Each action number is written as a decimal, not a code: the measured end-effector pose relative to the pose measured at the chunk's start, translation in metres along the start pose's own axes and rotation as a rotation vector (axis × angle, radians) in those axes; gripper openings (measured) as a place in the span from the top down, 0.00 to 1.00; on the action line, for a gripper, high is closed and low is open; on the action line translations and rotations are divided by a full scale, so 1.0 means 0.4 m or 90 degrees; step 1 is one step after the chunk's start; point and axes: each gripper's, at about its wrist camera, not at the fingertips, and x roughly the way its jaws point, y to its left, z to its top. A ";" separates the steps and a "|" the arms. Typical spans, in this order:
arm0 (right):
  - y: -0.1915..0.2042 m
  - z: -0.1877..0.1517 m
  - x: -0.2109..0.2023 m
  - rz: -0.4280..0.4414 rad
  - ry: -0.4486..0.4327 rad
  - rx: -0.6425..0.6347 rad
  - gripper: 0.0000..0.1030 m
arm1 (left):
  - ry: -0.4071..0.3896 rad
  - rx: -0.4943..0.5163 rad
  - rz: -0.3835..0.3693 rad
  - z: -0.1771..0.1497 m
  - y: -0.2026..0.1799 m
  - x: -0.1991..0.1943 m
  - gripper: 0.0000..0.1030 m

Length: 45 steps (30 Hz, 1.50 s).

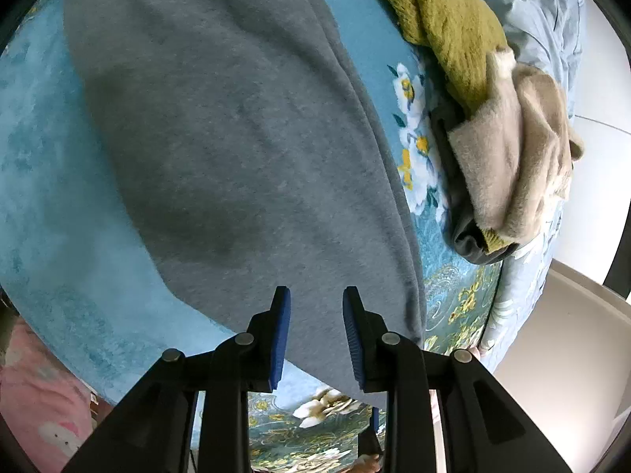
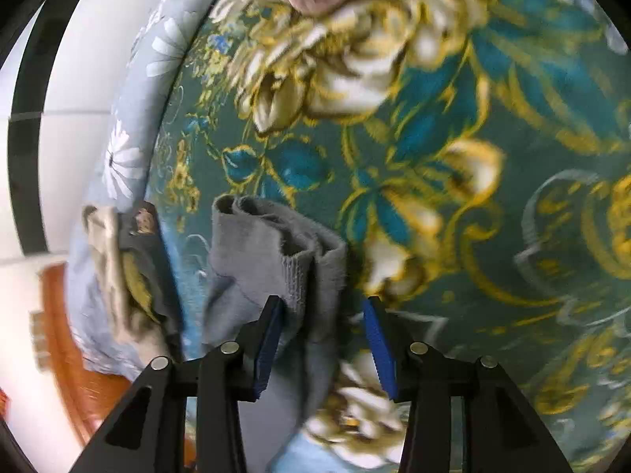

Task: Fold clothes

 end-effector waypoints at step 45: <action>0.740 -0.790 0.291 -0.129 -0.015 -0.544 0.84 | -0.002 -0.020 -0.110 0.339 0.350 -0.341 0.59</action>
